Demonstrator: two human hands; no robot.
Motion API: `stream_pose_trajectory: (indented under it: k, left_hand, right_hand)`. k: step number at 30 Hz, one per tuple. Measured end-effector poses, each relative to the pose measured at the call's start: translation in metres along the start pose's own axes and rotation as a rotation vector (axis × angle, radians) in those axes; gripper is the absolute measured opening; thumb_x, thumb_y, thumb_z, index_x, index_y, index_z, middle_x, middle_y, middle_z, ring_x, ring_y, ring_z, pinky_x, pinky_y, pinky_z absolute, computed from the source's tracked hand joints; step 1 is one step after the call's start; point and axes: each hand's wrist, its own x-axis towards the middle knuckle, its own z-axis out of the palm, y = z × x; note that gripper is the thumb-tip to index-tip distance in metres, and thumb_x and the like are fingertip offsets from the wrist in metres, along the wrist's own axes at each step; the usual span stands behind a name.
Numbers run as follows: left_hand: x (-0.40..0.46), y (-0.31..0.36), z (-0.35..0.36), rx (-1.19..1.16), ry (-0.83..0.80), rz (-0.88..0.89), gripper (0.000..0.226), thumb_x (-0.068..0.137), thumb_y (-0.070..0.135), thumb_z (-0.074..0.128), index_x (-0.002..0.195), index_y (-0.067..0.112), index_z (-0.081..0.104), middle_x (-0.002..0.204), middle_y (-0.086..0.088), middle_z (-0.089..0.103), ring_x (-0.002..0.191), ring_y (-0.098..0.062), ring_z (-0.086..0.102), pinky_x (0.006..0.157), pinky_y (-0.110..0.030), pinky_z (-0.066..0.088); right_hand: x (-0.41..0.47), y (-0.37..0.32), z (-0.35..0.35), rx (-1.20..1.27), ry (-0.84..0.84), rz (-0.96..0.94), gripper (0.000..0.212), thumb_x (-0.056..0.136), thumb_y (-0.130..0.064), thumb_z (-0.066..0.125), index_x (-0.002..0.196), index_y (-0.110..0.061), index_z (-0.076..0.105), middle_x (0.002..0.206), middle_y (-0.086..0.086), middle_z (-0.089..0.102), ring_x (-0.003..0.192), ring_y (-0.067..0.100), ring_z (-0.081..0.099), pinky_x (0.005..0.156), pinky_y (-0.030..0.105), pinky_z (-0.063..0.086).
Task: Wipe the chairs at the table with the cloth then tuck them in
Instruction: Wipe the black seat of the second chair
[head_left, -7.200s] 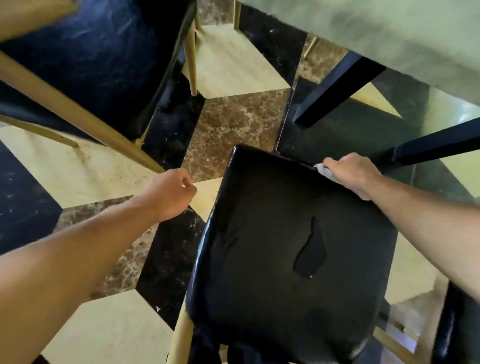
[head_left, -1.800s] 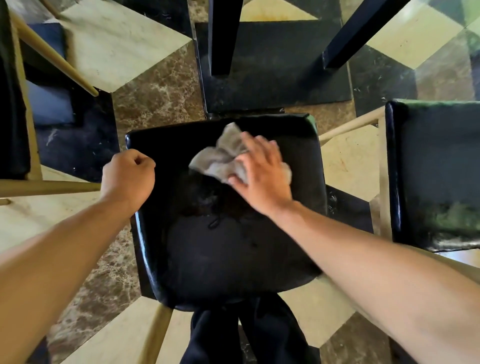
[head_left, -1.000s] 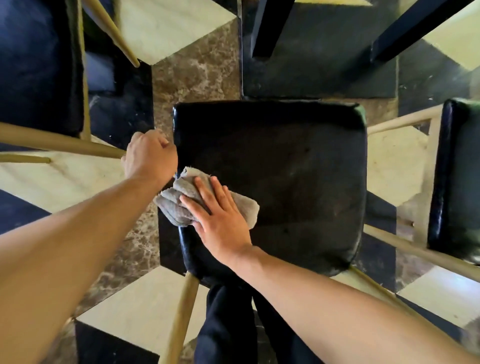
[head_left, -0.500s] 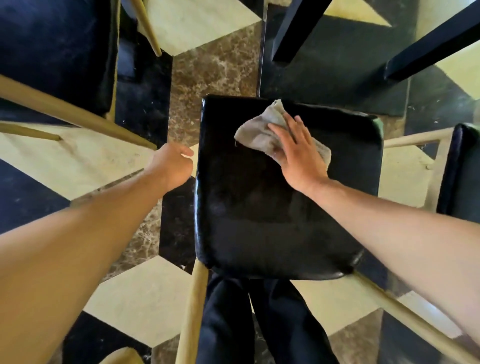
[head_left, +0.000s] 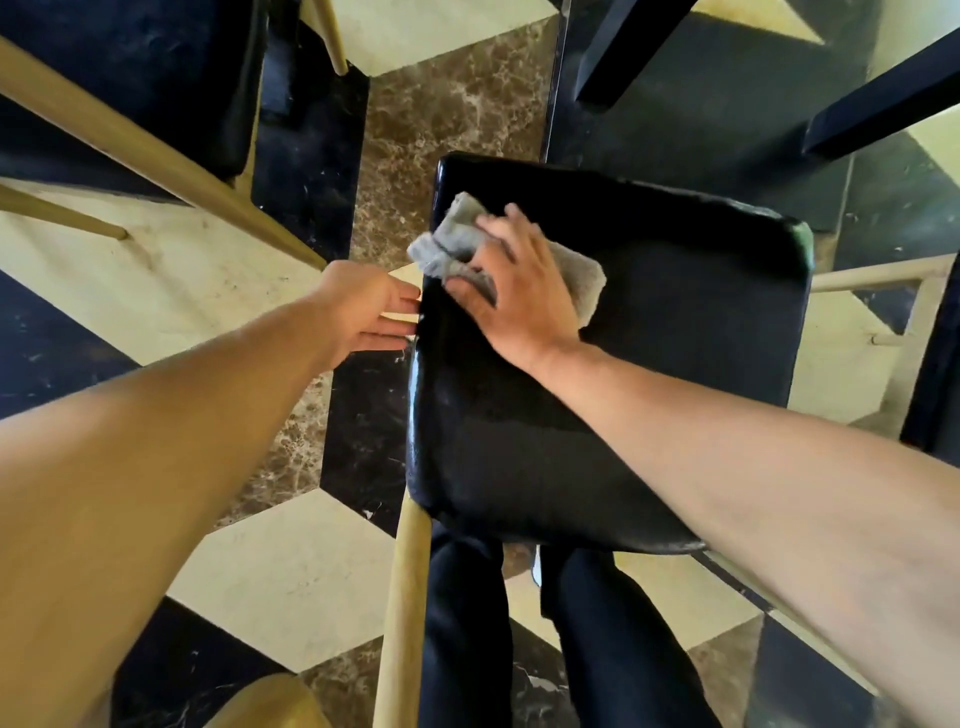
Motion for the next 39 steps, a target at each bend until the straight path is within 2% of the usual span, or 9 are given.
stream_pose_trajectory:
  k: [5, 8, 9, 11, 13, 16, 21, 35, 39]
  left_hand:
    - [0.004, 0.0, 0.003, -0.027, 0.022, 0.043, 0.026, 0.096, 0.025, 0.051, 0.109, 0.012, 0.07, 0.105, -0.013, 0.075, 0.094, -0.029, 0.074, 0.085, -0.045, 0.061]
    - [0.005, 0.002, 0.015, 0.304, 0.129, 0.175, 0.025, 0.096, 0.036, 0.055, 0.085, 0.016, 0.064, 0.093, -0.005, 0.068, 0.083, -0.021, 0.064, 0.076, -0.039, 0.055]
    - [0.003, 0.003, 0.022, 0.419, 0.163, 0.212, 0.026, 0.094, 0.041, 0.056, 0.087, 0.017, 0.063, 0.092, -0.006, 0.065, 0.081, -0.021, 0.06, 0.072, -0.038, 0.05]
    - [-0.001, 0.006, 0.034, 0.545, 0.252, 0.249, 0.043, 0.09, 0.049, 0.058, 0.117, 0.017, 0.061, 0.108, -0.007, 0.063, 0.091, -0.022, 0.057, 0.074, -0.037, 0.045]
    - [-0.003, 0.01, 0.041, 0.562, 0.392, 0.326, 0.056, 0.09, 0.047, 0.059, 0.134, 0.014, 0.051, 0.126, -0.009, 0.054, 0.103, -0.026, 0.055, 0.081, -0.036, 0.041]
    - [-0.005, 0.017, 0.057, 0.594, 0.518, 0.416, 0.047, 0.091, 0.035, 0.06, 0.131, 0.012, 0.051, 0.132, -0.014, 0.049, 0.117, -0.033, 0.052, 0.088, -0.038, 0.041]
    - [-0.015, 0.015, 0.085, 0.74, 0.485, 0.417, 0.05, 0.094, 0.029, 0.058, 0.14, 0.011, 0.048, 0.142, -0.016, 0.043, 0.13, -0.038, 0.045, 0.101, -0.047, 0.042]
    - [-0.046, 0.002, 0.141, 0.754, 0.501, 0.324, 0.047, 0.095, 0.026, 0.055, 0.137, 0.009, 0.046, 0.137, -0.016, 0.041, 0.129, -0.037, 0.042, 0.102, -0.048, 0.044]
    - [-0.051, -0.005, 0.152, 0.786, 0.483, 0.308, 0.05, 0.095, 0.025, 0.057, 0.14, 0.01, 0.044, 0.14, -0.015, 0.04, 0.13, -0.038, 0.043, 0.102, -0.05, 0.045]
  right_hand:
    - [-0.034, -0.017, 0.031, -0.017, 0.035, -0.246, 0.029, 0.09, -0.028, 0.073, 0.11, -0.008, 0.07, 0.14, 0.01, 0.059, 0.146, 0.035, 0.037, 0.124, 0.051, 0.025]
    - [-0.04, -0.009, 0.034, -0.006, 0.003, -0.37, 0.032, 0.086, -0.026, 0.074, 0.113, -0.008, 0.072, 0.135, 0.008, 0.063, 0.146, 0.033, 0.039, 0.126, 0.045, 0.021]
    - [-0.041, -0.007, 0.032, -0.01, -0.016, -0.387, 0.031, 0.086, -0.027, 0.074, 0.11, -0.007, 0.072, 0.135, 0.008, 0.063, 0.145, 0.032, 0.038, 0.126, 0.044, 0.02]
    - [-0.045, -0.002, 0.028, 0.009, -0.059, -0.428, 0.026, 0.085, -0.025, 0.074, 0.101, -0.004, 0.07, 0.133, 0.009, 0.063, 0.143, 0.034, 0.038, 0.125, 0.047, 0.024]
    - [-0.052, 0.002, 0.026, 0.026, -0.119, -0.475, 0.024, 0.085, -0.024, 0.074, 0.097, -0.004, 0.07, 0.134, 0.009, 0.063, 0.146, 0.035, 0.037, 0.125, 0.047, 0.023]
    - [-0.066, 0.012, 0.019, 0.05, -0.21, -0.53, 0.019, 0.087, -0.024, 0.074, 0.093, -0.007, 0.067, 0.138, 0.007, 0.062, 0.15, 0.034, 0.033, 0.127, 0.046, 0.019]
    - [-0.095, 0.034, 0.011, 0.088, -0.291, -0.566, 0.014, 0.087, -0.021, 0.074, 0.09, -0.01, 0.065, 0.144, 0.005, 0.058, 0.152, 0.033, 0.027, 0.127, 0.046, 0.015]
    - [-0.133, 0.133, -0.052, -0.032, -0.509, -0.796, 0.012, 0.09, -0.019, 0.075, 0.094, -0.01, 0.068, 0.152, 0.008, 0.051, 0.153, 0.036, 0.026, 0.125, 0.053, 0.023]
    - [-0.145, 0.179, -0.082, -0.123, -0.578, -0.827, 0.01, 0.093, -0.024, 0.071, 0.097, -0.015, 0.069, 0.161, 0.006, 0.039, 0.156, 0.033, 0.018, 0.127, 0.048, 0.017]
